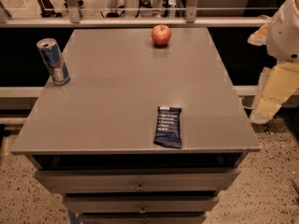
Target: Move rxbar blueberry near apple
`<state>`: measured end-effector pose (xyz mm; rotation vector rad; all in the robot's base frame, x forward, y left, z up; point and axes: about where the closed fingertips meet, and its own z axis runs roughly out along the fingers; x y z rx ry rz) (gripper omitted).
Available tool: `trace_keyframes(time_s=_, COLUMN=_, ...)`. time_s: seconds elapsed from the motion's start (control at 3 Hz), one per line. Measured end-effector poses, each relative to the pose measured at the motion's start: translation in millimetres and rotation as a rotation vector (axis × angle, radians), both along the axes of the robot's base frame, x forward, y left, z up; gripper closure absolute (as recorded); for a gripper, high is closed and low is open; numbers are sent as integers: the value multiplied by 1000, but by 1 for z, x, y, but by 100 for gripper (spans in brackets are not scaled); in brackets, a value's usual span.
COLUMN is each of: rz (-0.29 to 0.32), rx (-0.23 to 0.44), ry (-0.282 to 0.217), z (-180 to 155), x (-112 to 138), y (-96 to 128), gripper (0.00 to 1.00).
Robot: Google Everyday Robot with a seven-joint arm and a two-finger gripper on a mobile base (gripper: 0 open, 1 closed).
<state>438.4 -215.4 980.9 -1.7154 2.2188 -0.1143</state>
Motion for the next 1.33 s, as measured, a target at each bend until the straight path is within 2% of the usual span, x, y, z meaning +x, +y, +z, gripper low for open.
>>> trace_keyframes(time_s=0.33, rz=0, rx=0, ry=0, z=0, x=0, y=0, gripper=0)
trace_keyframes(time_s=0.67, rz=-9, rx=38, ry=9, z=-16, x=6, y=22, gripper=0)
trace_keyframes(time_s=1.0, rz=-39, rx=75, ry=26, z=-49, x=21, y=67, gripper=0)
trace_keyframes(time_s=1.33, rz=-104, rx=90, ry=41, z=-82, x=42, y=114, gripper=0)
